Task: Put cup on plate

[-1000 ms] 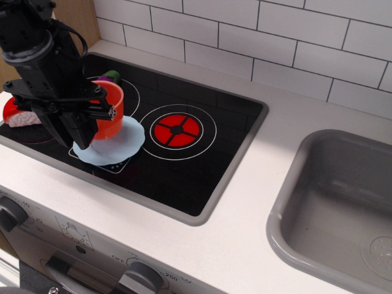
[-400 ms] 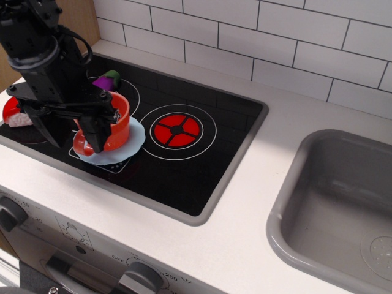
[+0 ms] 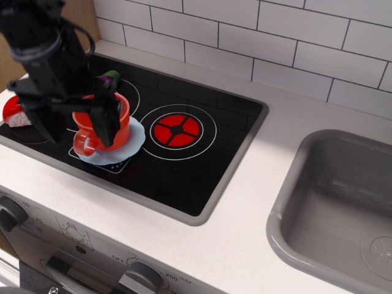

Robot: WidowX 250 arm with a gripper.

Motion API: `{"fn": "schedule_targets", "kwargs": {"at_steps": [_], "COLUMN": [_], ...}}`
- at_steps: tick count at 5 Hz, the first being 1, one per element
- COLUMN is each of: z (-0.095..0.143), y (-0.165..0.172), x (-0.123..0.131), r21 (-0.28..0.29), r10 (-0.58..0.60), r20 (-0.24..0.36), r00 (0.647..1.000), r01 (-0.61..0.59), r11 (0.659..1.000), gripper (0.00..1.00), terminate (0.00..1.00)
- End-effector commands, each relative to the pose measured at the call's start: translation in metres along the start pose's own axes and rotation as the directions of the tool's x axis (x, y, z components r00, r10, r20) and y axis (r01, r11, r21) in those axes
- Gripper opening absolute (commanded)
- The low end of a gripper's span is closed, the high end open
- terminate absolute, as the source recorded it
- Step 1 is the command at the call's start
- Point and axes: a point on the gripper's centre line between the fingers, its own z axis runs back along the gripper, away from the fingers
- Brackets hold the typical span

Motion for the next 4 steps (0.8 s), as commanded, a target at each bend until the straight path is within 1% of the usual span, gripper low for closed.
{"fn": "schedule_targets", "kwargs": {"at_steps": [1, 3, 4], "z": [0.0408, 0.0408, 0.0408], "y": [-0.0089, -0.0089, -0.0089], "x": [0.0279, 0.0279, 0.0279], "r21": [0.039, 0.039, 0.039], "r10": [0.075, 0.075, 0.075], "r20": [0.113, 0.113, 0.113], "r00": [0.991, 0.991, 0.991], "r01": [-0.08, -0.08, -0.08], "r11": [0.996, 0.996, 0.996], "gripper": [1.0, 1.0, 1.0], "terminate": [0.0, 0.0, 1.0]}}
